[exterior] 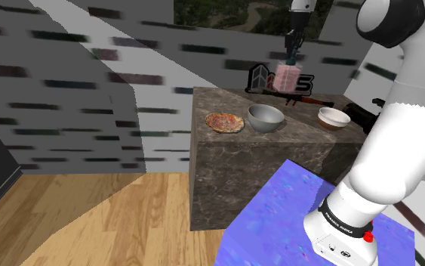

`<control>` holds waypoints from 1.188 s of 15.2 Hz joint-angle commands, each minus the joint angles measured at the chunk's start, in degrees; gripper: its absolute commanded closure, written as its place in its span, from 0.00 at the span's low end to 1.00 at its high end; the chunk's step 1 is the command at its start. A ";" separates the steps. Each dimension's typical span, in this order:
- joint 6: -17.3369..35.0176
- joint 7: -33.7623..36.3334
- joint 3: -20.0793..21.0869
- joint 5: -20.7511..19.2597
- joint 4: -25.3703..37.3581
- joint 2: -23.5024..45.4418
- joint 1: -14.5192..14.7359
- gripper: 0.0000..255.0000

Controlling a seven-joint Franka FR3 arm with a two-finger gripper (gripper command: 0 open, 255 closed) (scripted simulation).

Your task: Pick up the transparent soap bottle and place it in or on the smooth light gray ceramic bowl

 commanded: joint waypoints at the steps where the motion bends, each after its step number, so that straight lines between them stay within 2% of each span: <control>1: -0.97 2.55 0.67 -1.48 -1.85 -3.19 2.02 1.00; 8: -4.35 12.88 5.13 -5.34 -7.50 -13.22 8.21 1.00; 18: 3.82 13.74 5.49 -6.19 -17.65 -15.38 8.33 1.00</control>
